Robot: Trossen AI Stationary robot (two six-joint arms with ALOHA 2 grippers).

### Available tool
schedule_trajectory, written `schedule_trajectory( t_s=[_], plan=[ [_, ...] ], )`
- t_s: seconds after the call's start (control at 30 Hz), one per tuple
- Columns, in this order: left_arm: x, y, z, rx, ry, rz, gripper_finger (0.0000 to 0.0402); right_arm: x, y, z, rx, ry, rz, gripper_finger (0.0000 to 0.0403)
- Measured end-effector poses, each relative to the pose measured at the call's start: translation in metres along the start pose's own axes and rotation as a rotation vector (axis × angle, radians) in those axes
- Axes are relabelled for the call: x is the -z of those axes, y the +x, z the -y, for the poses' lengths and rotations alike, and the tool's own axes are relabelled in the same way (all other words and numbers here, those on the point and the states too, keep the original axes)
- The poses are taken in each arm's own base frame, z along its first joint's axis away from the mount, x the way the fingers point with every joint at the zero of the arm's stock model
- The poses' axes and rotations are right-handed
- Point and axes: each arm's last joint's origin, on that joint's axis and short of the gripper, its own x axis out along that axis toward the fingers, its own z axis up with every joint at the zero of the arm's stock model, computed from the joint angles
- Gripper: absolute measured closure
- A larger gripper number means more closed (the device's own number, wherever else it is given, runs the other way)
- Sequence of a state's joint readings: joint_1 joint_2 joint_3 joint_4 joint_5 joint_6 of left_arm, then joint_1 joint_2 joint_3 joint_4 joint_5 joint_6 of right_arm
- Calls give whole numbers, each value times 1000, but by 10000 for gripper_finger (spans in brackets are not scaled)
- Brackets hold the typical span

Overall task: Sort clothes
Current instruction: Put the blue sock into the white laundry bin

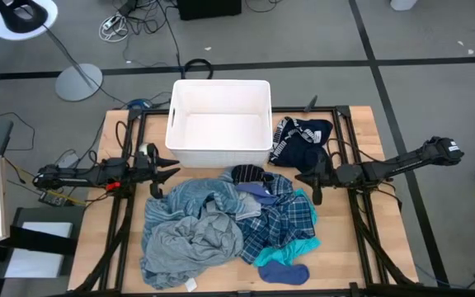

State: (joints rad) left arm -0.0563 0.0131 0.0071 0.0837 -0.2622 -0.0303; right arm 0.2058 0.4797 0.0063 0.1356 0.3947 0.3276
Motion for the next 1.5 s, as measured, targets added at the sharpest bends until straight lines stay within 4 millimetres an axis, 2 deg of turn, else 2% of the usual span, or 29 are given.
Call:
schedule_trajectory(
  t_s=[0.13, 0.23, 0.53, 0.63, 0.9, 1.03, 1.17, 1.3, 1.5],
  plan=[
    [0, 0, 0, 0, 0, 0, 280, -3, 0, -1, -18, 228, 25, 395],
    [0, 0, 0, 0, 0, 0, 280, -4, 0, -2, -27, 322, 39, 396],
    [0, 0, 0, 0, 0, 0, 280, -10, -1, -4, -54, 223, 51, 394],
    [0, 0, 0, 0, 0, 0, 280, -27, -3, -10, -114, 143, 98, 395],
    [0, 0, 0, 0, 0, 0, 280, -78, -14, -25, -237, 68, 183, 399],
    [0, 0, 0, 0, 0, 0, 280, -104, -16, -34, -238, -17, 73, 398],
    [0, 0, 0, 0, 0, 0, 280, -130, -10, -46, -189, -108, -87, 390],
    [0, 0, 0, 0, 0, 0, 280, -153, 8, -63, -147, -163, -247, 362],
    [0, 0, 0, 0, 0, 0, 280, -160, 46, -84, -107, -215, -408, 297]
  ],
)
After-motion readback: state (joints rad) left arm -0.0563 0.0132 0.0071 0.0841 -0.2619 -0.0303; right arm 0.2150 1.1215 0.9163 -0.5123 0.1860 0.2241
